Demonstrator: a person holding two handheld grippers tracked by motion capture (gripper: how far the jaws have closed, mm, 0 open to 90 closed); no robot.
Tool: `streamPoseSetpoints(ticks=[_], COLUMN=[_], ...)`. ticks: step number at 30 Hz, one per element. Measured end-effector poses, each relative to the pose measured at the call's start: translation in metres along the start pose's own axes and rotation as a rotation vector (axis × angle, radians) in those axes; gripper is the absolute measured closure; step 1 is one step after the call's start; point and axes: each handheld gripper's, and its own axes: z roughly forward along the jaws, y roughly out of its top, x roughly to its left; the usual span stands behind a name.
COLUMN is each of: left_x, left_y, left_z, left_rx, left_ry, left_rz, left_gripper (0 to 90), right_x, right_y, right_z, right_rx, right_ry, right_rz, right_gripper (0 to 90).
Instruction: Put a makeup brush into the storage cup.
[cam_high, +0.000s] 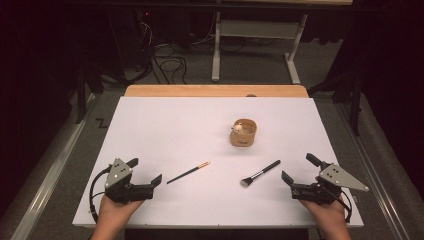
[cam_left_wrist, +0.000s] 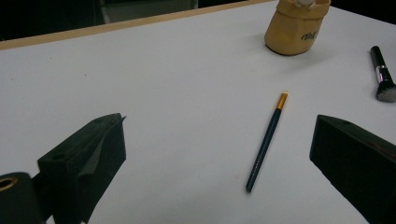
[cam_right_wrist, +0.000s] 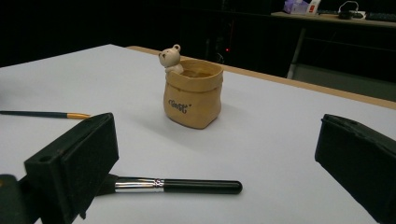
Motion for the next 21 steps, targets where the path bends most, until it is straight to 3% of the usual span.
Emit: streamPoseSetpoints(ticks=[12, 21], left_x=[-0.0031, -0.0055], left_y=[0.0011, 0.0017], left_z=[0.0046, 0.0099], left_rx=[0.065, 0.157], left_ry=[0.000, 0.000], left_rz=[0.010, 0.021], left_gripper=[1.3, 0.8], right_x=[0.0005, 0.0005], right_y=[-0.0004, -0.0006], right_z=[0.0008, 0.0012], right_rx=[0.007, 0.007], right_ry=[0.002, 0.003], right_rz=[-0.006, -0.012], right_gripper=[0.4, 0.4])
